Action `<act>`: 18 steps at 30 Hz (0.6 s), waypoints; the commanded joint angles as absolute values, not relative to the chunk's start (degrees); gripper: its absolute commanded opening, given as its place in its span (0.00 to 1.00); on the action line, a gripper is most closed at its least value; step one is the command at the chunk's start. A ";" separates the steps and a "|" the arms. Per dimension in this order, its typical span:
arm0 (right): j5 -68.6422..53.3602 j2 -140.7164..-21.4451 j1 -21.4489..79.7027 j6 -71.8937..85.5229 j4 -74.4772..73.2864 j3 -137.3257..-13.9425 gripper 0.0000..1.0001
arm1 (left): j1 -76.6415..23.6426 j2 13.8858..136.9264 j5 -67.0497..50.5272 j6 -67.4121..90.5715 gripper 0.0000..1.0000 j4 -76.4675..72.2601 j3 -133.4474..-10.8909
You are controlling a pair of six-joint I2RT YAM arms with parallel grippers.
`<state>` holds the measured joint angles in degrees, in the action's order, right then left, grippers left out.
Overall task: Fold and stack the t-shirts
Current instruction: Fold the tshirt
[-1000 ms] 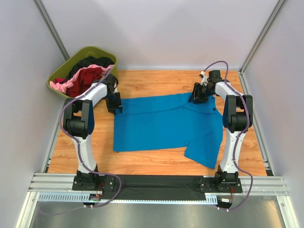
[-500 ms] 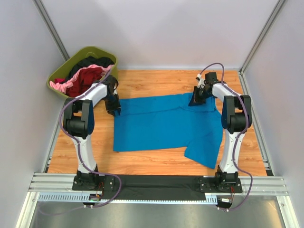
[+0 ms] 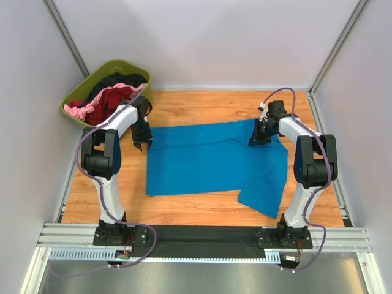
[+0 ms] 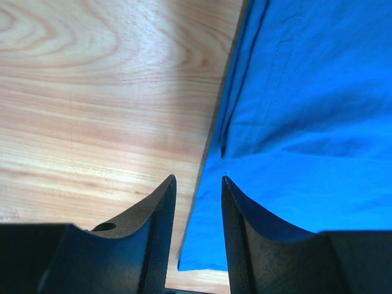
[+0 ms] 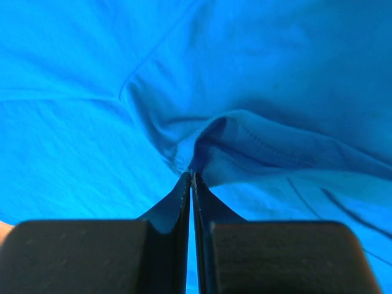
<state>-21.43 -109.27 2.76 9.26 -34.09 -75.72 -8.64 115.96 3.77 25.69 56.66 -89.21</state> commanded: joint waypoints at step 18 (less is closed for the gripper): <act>-8.96 -103.87 1.49 15.73 -29.97 -74.87 0.31 | -8.88 115.57 -13.62 25.66 0.47 49.66 -96.33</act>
<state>-10.24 -99.63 2.09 15.07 -31.62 -71.85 -8.64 113.47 -8.86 25.61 52.82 -94.17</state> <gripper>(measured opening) 0.310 0.469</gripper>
